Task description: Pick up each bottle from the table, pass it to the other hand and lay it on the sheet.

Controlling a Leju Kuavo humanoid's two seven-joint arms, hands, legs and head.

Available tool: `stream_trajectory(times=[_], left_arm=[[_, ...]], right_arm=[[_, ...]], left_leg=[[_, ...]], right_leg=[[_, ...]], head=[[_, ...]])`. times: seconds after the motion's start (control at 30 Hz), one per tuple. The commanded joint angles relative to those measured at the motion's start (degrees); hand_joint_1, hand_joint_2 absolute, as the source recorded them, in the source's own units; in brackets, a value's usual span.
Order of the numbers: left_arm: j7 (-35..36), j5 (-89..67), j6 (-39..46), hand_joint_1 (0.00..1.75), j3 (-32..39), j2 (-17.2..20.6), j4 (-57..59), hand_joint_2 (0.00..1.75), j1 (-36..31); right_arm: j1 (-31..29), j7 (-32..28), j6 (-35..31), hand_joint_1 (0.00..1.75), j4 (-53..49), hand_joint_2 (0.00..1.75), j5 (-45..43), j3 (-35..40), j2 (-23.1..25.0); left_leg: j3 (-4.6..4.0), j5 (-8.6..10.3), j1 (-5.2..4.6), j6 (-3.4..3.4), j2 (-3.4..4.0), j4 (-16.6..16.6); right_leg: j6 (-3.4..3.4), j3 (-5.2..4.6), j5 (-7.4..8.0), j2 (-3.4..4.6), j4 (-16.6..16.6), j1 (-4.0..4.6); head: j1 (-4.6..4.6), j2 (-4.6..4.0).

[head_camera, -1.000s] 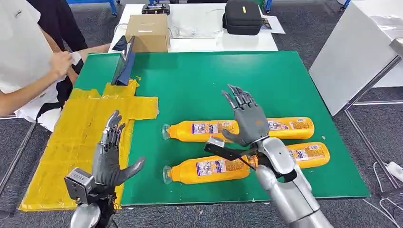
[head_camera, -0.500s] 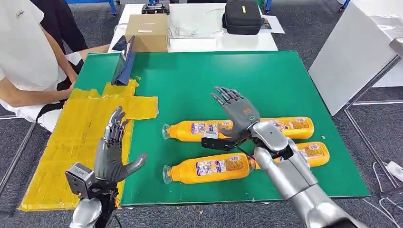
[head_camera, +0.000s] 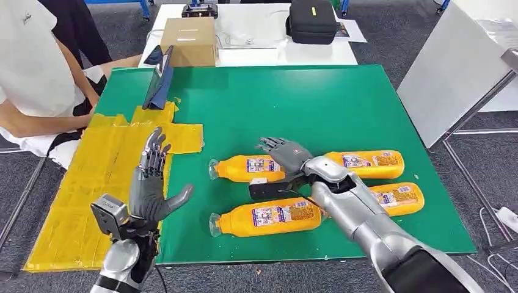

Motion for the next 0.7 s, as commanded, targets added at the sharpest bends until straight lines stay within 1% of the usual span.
stream_trajectory(times=[0.03, 0.23, 0.27, 0.33, 0.37, 0.5, 0.53, 0.57, 0.63, 0.67, 0.7], left_arm=[[-0.04, 0.67, -0.29, 0.00, -2.28, -0.25, 6.68, 1.75, -4.21], [0.02, 0.93, -0.40, 0.00, -2.77, -0.41, 7.45, 1.75, -4.91], [0.04, 1.01, -0.39, 0.00, -2.81, -0.42, 7.47, 1.75, -4.89], [0.15, 1.09, -0.38, 0.00, -2.72, -0.51, 7.68, 1.75, -4.86], [0.19, 1.15, -0.38, 0.00, -2.61, -0.59, 7.78, 1.75, -4.86], [0.27, 1.23, -0.46, 0.00, -2.79, -0.87, 8.22, 1.75, -5.19], [0.30, 1.25, -0.54, 0.00, -2.85, -0.90, 8.27, 1.75, -5.24], [0.30, 1.25, -0.54, 0.00, -2.87, -0.92, 8.26, 1.75, -5.28], [0.30, 1.25, -0.54, 0.00, -2.87, -0.92, 8.26, 1.75, -5.28], [0.32, 1.27, -0.56, 0.00, -2.88, -0.90, 8.14, 1.75, -5.25], [0.34, 1.29, -0.58, 0.00, -2.80, -0.92, 7.97, 1.75, -5.12]], right_arm=[[-4.78, 1.84, -0.48, 0.00, 14.56, 1.75, -1.61, 3.86, 3.29], [-4.64, 3.17, -0.42, 0.00, 17.71, 1.75, -2.30, 3.32, 4.14], [-4.64, 4.11, -0.47, 0.00, 18.56, 1.75, -1.95, 3.53, 4.31], [-4.76, 8.66, -0.08, 0.00, 20.69, 1.75, -0.15, 4.60, 4.56], [-4.69, 9.38, -0.11, 0.00, 21.34, 1.75, 0.18, 4.61, 4.72], [-4.05, 11.15, -0.40, 0.00, 22.82, 1.75, 0.66, 4.15, 4.88], [-4.01, 11.39, -0.43, 0.05, 22.98, 1.75, 0.88, 4.17, 4.93], [-3.96, 11.50, -0.55, 0.05, 23.03, 1.75, 0.99, 4.20, 4.93], [-3.96, 11.50, -0.55, 0.05, 23.03, 1.75, 0.99, 4.20, 4.93], [-3.98, 11.85, -0.96, 0.37, 23.02, 1.75, 1.34, 4.36, 4.99], [-3.88, 12.12, -1.59, 0.54, 22.87, 1.75, 1.63, 4.32, 5.05]], left_leg=[[0.23, -0.01, 0.01, 0.01, 0.01, -0.05], [0.08, 0.01, 0.00, 0.01, -0.03, -0.02], [0.18, -0.02, 0.02, 0.02, -0.01, -0.04], [0.25, -0.04, 0.02, 0.02, -0.03, -0.07], [0.22, -0.03, 0.01, 0.02, -0.06, -0.06], [0.13, 0.00, 0.01, 0.02, -0.09, -0.04], [0.11, 0.01, 0.01, 0.01, -0.06, -0.04], [0.20, 0.01, 0.04, 0.01, -0.14, -0.07], [0.10, 0.01, 0.00, 0.02, -0.09, -0.04], [0.20, -0.02, 0.03, 0.02, -0.07, -0.04], [0.13, 0.00, 0.01, 0.02, -0.06, -0.04]], right_leg=[[-0.14, 0.24, -0.03, -0.08, -0.05, 0.05], [-0.07, 0.10, -0.02, -0.07, -0.02, 0.03], [-0.11, 0.21, -0.05, -0.10, -0.06, 0.06], [-0.14, 0.28, -0.07, -0.13, -0.09, 0.07], [-0.11, 0.26, -0.07, -0.14, -0.07, 0.04], [-0.08, 0.17, -0.04, -0.15, -0.05, 0.03], [-0.07, 0.11, -0.03, -0.12, -0.04, 0.02], [-0.12, 0.25, -0.05, -0.22, -0.10, 0.06], [-0.06, 0.11, -0.03, -0.13, -0.04, 0.00], [-0.12, 0.24, -0.04, -0.14, -0.08, 0.05], [-0.08, 0.15, -0.03, -0.11, -0.05, 0.02]], head=[[0.00, 0.00], [0.00, 0.00], [0.00, 0.00], [0.00, 0.00], [0.00, 0.00], [0.00, 0.00], [-0.02, 0.00], [0.00, 0.00], [0.00, 0.00], [0.00, 0.00], [0.00, 0.00]])
